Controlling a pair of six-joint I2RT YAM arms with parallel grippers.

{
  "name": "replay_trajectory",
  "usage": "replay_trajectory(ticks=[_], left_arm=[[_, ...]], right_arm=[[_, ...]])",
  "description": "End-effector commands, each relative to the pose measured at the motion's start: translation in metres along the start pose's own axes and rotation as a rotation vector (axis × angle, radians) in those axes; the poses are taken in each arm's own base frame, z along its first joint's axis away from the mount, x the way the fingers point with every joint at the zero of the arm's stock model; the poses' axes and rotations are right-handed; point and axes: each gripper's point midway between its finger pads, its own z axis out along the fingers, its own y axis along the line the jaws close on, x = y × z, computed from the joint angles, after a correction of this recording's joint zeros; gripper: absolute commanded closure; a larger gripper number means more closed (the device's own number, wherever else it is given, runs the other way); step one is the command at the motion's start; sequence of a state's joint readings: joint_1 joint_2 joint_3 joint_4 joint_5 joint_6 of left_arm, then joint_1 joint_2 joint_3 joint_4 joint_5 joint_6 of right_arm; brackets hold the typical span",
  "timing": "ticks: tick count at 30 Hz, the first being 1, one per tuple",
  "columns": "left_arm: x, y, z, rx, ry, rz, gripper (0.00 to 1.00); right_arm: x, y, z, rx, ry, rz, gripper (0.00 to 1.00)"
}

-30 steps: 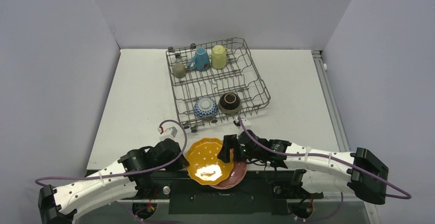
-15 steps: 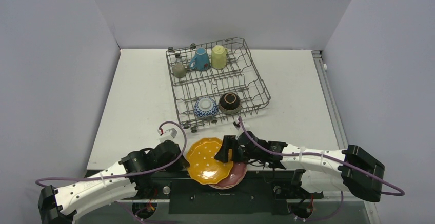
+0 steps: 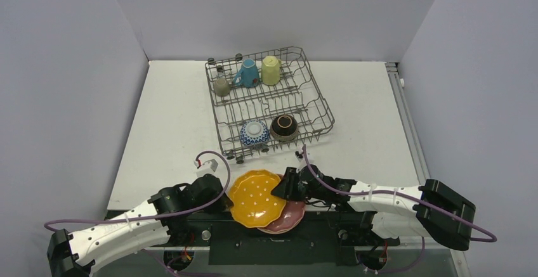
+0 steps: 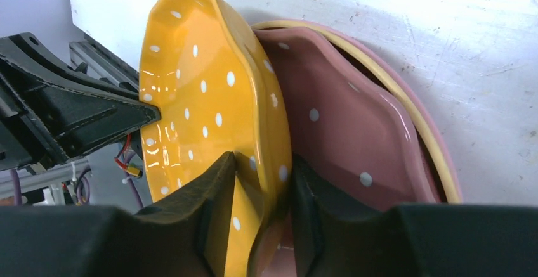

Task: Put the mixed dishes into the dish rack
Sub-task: Pick up the plate from the corner of the board.

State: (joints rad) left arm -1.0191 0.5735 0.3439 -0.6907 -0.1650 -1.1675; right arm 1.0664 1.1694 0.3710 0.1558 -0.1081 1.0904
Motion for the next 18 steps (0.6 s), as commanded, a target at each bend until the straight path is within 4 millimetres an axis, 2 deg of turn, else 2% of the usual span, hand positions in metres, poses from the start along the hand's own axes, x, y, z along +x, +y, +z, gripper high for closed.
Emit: replay_trajectory(ticks=[1,4,7,18], left_arm=[[-0.008,-0.019,0.006,0.071,-0.038,-0.022,1.0],[-0.008,-0.02,0.007,0.07,-0.036,-0.02,1.0],[-0.009,-0.022,0.007,0.076,-0.035,-0.016,1.0],[-0.014,-0.032,0.001,0.092,-0.043,-0.006,1.0]], right_arm=[[0.007,0.038,-0.001,-0.174,0.043,0.04,0.75],[0.005,0.044,-0.003,-0.2,0.036,0.052,0.83],[0.003,0.048,-0.005,-0.219,0.024,0.056,1.0],[-0.009,0.062,-0.013,-0.269,-0.026,0.065,1.0]])
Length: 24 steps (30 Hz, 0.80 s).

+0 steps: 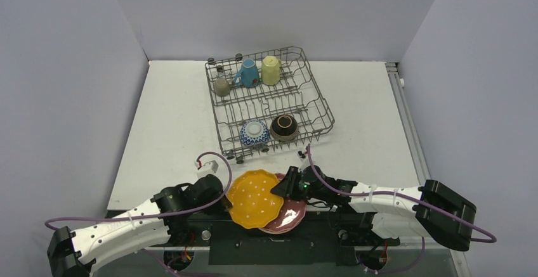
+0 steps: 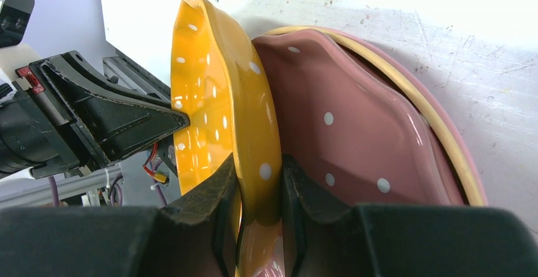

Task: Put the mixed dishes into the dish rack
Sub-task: Pick up the plate from the corner of the board.

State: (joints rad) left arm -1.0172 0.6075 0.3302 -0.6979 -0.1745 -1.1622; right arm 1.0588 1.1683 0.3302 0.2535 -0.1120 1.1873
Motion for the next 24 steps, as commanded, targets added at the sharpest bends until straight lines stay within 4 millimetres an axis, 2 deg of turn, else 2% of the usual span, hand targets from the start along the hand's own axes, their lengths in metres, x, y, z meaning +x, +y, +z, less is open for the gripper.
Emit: replay_trajectory(ticks=[1,7,9,19,24], left_arm=[[-0.02,-0.045,-0.008,0.149,-0.057,-0.021,1.0],[-0.027,-0.048,-0.017,0.148,-0.082,-0.016,0.77],[-0.029,-0.05,-0.019,0.15,-0.087,-0.012,0.73],[-0.037,-0.059,-0.027,0.161,-0.1,0.004,0.61],[-0.047,-0.067,-0.036,0.167,-0.13,0.03,0.52]], right_arm=[[-0.001,0.057,-0.012,-0.221,0.011,-0.03,1.0],[-0.006,0.064,-0.016,-0.236,-0.007,-0.036,1.0],[-0.009,0.068,-0.019,-0.243,-0.019,-0.044,1.0],[-0.027,0.072,-0.036,-0.234,-0.075,-0.06,1.0],[-0.038,0.072,-0.046,-0.226,-0.11,-0.068,1.0]])
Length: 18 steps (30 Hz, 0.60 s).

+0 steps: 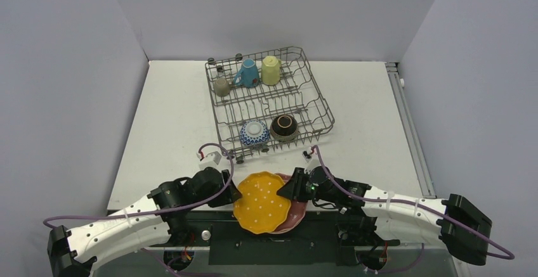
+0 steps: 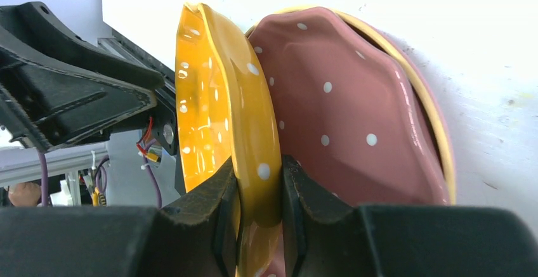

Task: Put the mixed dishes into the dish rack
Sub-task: Pick up the plate from the corner of the board.

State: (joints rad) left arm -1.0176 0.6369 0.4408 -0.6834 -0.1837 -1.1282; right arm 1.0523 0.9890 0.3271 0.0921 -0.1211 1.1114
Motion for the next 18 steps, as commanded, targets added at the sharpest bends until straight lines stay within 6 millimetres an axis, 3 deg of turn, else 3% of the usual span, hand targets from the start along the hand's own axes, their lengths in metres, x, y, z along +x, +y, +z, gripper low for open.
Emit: replay_trajectory(ticks=[1,10,18], left_arm=[[-0.028,-0.031,-0.014,0.075,-0.084,0.027,0.49],[-0.058,-0.05,-0.038,0.089,-0.16,0.088,0.28],[-0.095,-0.065,-0.059,0.13,-0.223,0.164,0.17]], right_arm=[[-0.042,0.068,-0.023,-0.209,-0.12,0.002,1.0],[-0.064,0.069,-0.045,-0.193,-0.182,-0.021,1.0],[-0.091,0.074,-0.074,-0.155,-0.242,-0.062,1.0]])
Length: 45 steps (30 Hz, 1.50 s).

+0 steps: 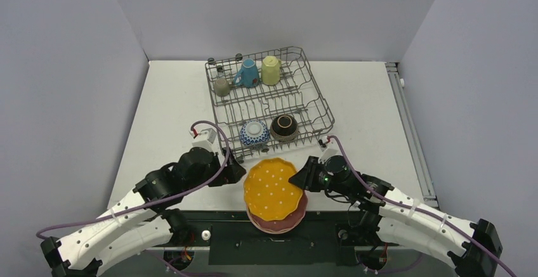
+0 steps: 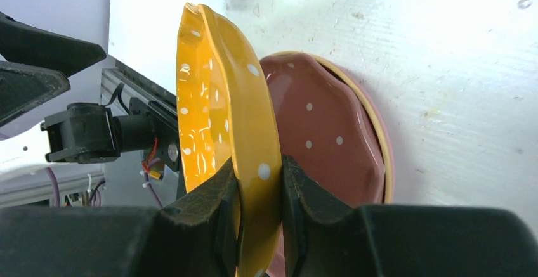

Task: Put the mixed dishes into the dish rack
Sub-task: Pick up the plate from the corner of the board, then insert the plate into the dish rack.

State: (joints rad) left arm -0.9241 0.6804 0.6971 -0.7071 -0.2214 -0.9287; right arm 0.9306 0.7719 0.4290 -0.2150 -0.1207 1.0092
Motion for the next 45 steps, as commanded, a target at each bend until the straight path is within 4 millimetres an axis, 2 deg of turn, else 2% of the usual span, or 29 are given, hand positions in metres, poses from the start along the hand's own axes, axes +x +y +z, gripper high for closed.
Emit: replay_trajectory(ticks=[1,4,5,10,15,20,25,30,39,45], left_arm=[[-0.03,-0.015,-0.012,0.058,-0.04,0.071,0.17],[-0.044,-0.009,-0.012,0.051,-0.055,0.092,0.16],[-0.046,-0.012,-0.012,0.06,-0.047,0.097,0.15],[-0.063,-0.01,-0.012,0.053,-0.071,0.133,0.13],[-0.076,-0.008,-0.009,0.05,-0.104,0.151,0.11],[-0.078,-0.001,-0.002,0.052,-0.103,0.164,0.1],[-0.079,0.002,-0.001,0.059,-0.108,0.166,0.1],[-0.081,0.004,-0.007,0.048,-0.11,0.205,0.09],[-0.073,0.013,-0.004,0.037,-0.093,0.215,0.04],[-0.076,0.013,-0.013,0.046,-0.145,0.21,0.04]], right_arm=[[-0.061,0.067,-0.034,-0.186,-0.169,-0.02,1.0],[-0.077,0.069,-0.048,-0.165,-0.203,-0.036,1.0],[-0.08,0.064,-0.05,-0.139,-0.208,-0.043,1.0],[-0.112,0.077,-0.073,-0.125,-0.276,-0.079,1.0],[-0.152,0.09,-0.093,-0.089,-0.341,-0.12,1.0],[-0.198,0.098,-0.115,-0.054,-0.425,-0.146,1.0],[-0.237,0.092,-0.117,0.01,-0.469,-0.144,1.0],[-0.27,0.095,-0.116,0.037,-0.515,-0.159,1.0],[-0.323,0.097,-0.111,0.123,-0.581,-0.22,1.0],[-0.352,0.09,-0.099,0.179,-0.627,-0.231,1.0]])
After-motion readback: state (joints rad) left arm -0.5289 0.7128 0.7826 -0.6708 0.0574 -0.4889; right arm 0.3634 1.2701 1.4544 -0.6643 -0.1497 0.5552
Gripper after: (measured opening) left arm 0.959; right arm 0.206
